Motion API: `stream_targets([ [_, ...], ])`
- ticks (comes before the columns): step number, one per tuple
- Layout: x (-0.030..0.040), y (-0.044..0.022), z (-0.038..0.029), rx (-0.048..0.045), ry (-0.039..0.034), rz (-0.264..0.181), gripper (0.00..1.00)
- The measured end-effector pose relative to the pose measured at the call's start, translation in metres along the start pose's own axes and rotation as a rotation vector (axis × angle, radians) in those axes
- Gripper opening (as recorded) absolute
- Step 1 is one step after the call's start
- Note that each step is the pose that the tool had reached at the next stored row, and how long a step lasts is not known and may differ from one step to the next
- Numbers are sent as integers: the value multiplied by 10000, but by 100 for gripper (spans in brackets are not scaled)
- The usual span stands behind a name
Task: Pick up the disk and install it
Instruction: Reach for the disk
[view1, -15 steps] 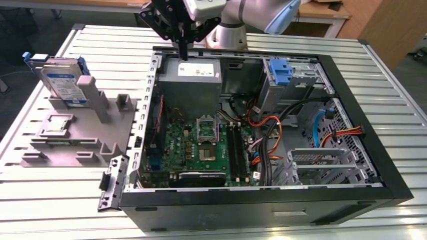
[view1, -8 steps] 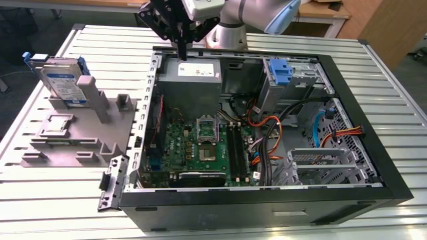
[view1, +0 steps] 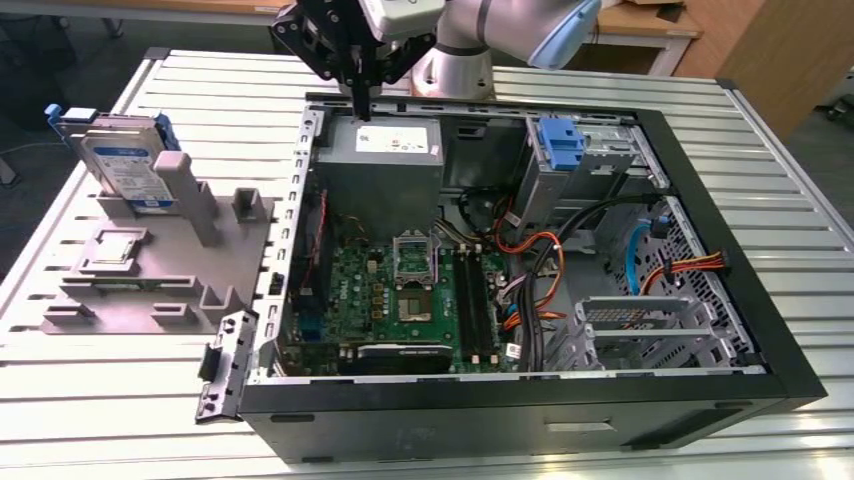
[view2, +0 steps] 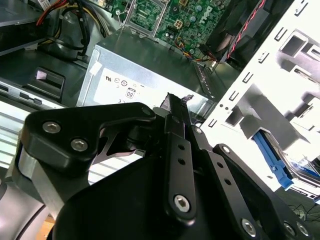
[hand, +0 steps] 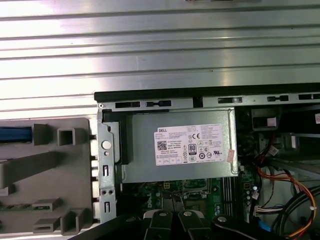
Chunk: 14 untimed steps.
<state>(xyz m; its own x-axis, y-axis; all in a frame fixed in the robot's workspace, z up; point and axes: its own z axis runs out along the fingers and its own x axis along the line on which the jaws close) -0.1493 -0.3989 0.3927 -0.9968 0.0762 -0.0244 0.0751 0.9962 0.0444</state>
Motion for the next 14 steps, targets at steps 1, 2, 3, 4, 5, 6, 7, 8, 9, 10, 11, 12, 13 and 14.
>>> stream_targets([
  [1, 3, 0, 0, 0, 0, 0, 10],
  [2, 5, 0, 0, 0, 0, 0, 10],
  [3, 7, -1, 0, 0, 0, 0, 10],
  [4, 9, -1, 0, 0, 0, 0, 10],
  [5, 12, -1, 0, 0, -1, 0, 10],
  [6, 14, -1, 0, 0, -1, 1, 10],
  [7, 16, -1, 0, 0, 0, 0, 10],
  [8, 19, -1, 0, 0, 0, 0, 10],
  [9, 21, -2, 0, 0, 0, 0, 10],
  [10, 23, -2, -1, 0, 0, 0, 10],
  [11, 25, -2, -1, 0, 0, 0, 10],
  [12, 27, -2, -1, 0, -1, 0, 10],
  [13, 28, -2, 0, 0, -1, 0, 10],
  [14, 34, -3, -1, 0, 0, 0, 10],
])
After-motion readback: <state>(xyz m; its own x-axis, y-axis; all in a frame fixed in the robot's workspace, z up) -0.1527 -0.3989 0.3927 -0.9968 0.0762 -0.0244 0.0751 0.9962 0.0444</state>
